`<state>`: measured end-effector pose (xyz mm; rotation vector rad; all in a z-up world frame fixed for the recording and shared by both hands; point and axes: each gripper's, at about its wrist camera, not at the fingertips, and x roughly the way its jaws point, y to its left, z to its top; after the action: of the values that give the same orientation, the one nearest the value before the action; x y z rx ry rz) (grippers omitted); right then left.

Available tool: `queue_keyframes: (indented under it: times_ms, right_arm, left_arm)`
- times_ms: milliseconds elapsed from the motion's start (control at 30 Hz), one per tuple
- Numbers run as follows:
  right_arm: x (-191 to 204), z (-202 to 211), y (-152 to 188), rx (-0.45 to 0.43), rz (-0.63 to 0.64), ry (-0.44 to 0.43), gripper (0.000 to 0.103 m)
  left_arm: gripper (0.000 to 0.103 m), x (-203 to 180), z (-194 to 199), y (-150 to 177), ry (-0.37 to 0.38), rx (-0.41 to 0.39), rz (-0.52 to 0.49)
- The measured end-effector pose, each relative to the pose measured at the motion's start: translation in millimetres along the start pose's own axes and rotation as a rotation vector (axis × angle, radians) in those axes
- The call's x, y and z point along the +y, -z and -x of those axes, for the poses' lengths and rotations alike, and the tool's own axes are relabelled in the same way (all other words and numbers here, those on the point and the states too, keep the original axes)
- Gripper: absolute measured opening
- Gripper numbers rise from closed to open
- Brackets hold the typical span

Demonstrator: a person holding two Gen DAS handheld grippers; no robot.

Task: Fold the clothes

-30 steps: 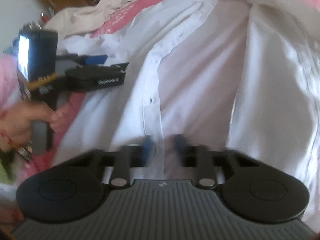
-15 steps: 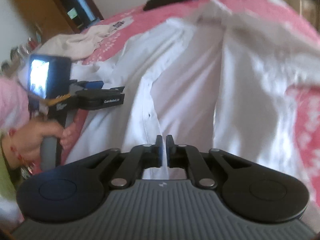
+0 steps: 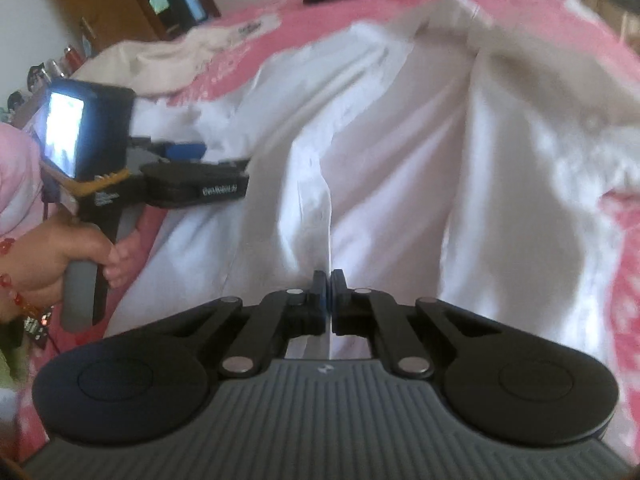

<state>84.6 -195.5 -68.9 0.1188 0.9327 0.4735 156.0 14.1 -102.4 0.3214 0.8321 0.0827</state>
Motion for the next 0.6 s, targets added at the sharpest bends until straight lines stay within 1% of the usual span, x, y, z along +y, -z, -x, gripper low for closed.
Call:
queue_keyframes:
  times_ms: [133, 200, 300, 433, 500, 533, 600]
  right_arm:
    - [20, 27, 10, -0.104, 0.093, 0.085, 0.001]
    - [28, 37, 15, -0.160, 0.167, 0.128, 0.001]
    - [31, 40, 28, -0.180, 0.278, 0.191, 0.001]
    - [16, 16, 29, -0.059, 0.223, 0.218, 0.001]
    - [9, 4, 30, 0.002, 0.194, 0.231, 0.003]
    - [4, 7, 27, -0.003, 0.163, 0.214, 0.004]
    - [-3, 14, 22, -0.021, 0.117, 0.190, 0.013]
  left_arm:
    - [0.062, 0, 0, 0, 0.000, -0.001, 0.000]
    - [0.062, 1, 0, 0, 0.001, -0.001, -0.002]
    - [0.062, 0, 0, -1, -0.001, 0.001, -0.004]
    - [0.063, 0, 0, -1, -0.004, -0.001, -0.007]
    - [0.063, -1, -1, -1, -0.005, -0.003, -0.010]
    - [0.064, -1, -1, 0, -0.006, -0.005, -0.013]
    - [0.066, -1, -1, 0, -0.010, -0.011, -0.019]
